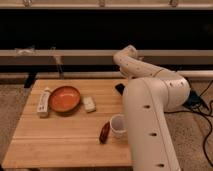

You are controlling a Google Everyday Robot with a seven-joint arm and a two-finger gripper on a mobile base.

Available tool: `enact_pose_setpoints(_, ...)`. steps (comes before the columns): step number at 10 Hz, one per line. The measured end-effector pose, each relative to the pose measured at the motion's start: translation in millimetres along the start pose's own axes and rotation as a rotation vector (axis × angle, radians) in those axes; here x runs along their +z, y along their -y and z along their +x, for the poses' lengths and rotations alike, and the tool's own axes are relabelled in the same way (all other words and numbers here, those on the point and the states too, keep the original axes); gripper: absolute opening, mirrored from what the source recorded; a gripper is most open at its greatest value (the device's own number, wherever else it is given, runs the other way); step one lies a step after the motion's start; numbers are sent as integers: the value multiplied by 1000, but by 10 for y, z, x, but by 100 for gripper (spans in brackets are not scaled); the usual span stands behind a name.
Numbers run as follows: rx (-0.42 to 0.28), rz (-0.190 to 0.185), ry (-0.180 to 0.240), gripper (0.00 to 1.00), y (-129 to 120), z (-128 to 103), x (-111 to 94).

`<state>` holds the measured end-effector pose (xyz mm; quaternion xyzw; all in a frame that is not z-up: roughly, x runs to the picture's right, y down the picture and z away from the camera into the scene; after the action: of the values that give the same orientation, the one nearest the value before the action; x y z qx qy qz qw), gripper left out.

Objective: Push the eraser across the table

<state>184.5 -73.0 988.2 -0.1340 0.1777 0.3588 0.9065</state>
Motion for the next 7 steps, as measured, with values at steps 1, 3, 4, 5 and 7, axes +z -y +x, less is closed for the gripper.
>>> enact_pose_setpoints(1,9,-1,-13,0,30,67,38)
enact_pose_setpoints(3,26,-13,-26,0,23,142,128)
enact_pose_setpoints(4,33,-23,-31,0,-1,170,187)
enact_pose_setpoints(5,37,-38,-41,0,-37,220,273)
enact_pose_setpoints(7,20,-59,-52,0,-111,225,361)
